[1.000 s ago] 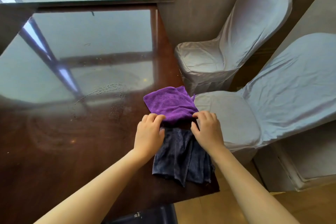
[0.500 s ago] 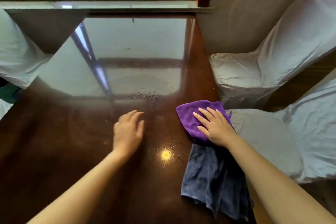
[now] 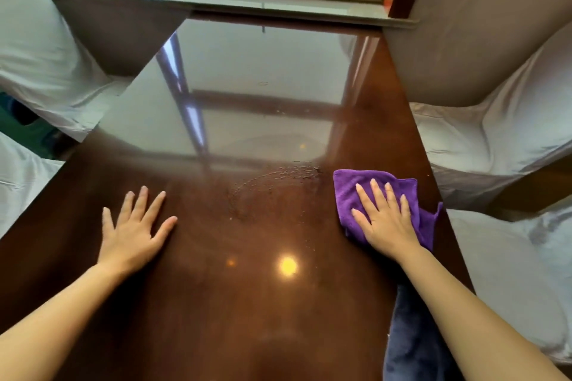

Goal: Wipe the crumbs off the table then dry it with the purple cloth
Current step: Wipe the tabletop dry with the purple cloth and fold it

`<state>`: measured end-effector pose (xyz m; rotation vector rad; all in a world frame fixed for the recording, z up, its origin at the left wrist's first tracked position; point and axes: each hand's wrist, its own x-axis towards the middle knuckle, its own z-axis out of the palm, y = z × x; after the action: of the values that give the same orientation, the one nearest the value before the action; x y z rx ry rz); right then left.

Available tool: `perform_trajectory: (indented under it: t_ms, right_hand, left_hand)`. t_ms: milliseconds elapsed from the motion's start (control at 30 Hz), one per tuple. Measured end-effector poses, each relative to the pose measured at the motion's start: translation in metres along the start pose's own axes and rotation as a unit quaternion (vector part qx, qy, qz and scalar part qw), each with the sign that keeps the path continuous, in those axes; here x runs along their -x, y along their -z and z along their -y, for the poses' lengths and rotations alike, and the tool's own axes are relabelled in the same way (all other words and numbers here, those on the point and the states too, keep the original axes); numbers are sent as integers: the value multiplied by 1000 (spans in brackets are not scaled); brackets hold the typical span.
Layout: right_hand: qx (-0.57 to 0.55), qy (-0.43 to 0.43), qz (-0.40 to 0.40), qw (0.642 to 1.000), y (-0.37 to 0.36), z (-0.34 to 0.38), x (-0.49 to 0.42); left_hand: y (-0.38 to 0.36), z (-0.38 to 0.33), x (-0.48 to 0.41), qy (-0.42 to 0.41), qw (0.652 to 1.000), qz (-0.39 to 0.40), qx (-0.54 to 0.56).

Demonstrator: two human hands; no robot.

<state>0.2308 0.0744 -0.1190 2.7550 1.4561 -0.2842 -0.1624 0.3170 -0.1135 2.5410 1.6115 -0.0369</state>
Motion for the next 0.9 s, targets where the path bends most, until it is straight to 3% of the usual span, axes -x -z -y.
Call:
perform_trajectory:
  t_ms: [433, 900]
  right_hand:
    - [-42, -25, -24, 998, 13, 122, -114]
    - [-59, 117, -27, 991, 5, 289, -152]
  left_hand:
    - [-11, 4, -1, -20, 999, -25, -15]
    - [-12, 6, 0, -37, 999, -33, -4]
